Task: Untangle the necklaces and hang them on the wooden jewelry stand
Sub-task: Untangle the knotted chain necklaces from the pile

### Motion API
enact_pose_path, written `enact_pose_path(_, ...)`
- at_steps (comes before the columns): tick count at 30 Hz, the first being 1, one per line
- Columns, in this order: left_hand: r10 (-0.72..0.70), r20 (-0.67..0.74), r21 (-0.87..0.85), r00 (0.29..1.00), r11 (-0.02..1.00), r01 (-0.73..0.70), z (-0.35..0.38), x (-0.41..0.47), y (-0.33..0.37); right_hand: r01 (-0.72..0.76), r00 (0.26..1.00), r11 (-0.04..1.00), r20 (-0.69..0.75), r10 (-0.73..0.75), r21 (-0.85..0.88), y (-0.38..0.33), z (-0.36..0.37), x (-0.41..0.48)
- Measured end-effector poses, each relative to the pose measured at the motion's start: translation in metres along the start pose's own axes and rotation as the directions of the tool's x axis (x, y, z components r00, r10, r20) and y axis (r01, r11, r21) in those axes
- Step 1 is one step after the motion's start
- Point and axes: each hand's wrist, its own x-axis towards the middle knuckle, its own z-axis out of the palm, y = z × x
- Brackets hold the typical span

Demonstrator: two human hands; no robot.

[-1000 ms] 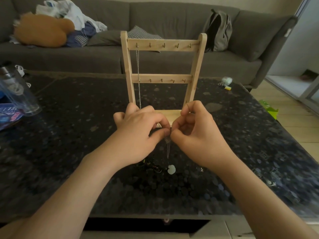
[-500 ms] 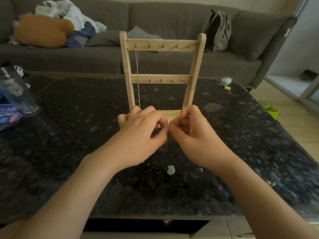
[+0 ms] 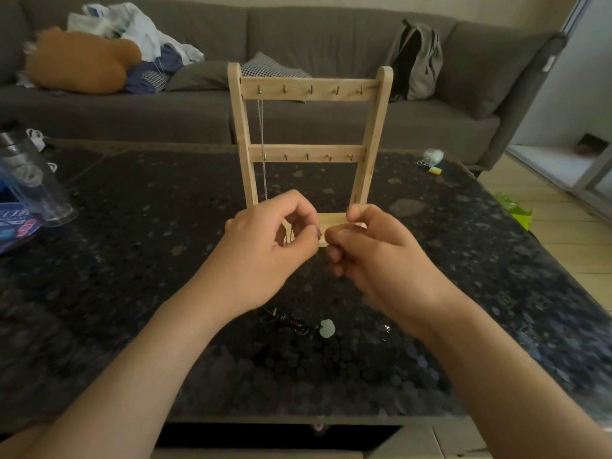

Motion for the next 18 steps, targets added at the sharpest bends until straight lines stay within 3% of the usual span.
enact_pose_path(10,-0.015,-0.024,-0.089,1.000,0.996,0.013,0.0005,0.0014,-0.0017,0.211,0.973,0.968,-0.065,-0.221,-0.137,-0.0052,0.0021,-0.0061)
enact_pose_path(18,0.006,-0.007,-0.045,1.000,0.999,-0.006,0.0026,-0.0001,0.0003,0.196,0.979,0.972,-0.027,-0.201,-0.128,-0.0057,0.0047,-0.0069)
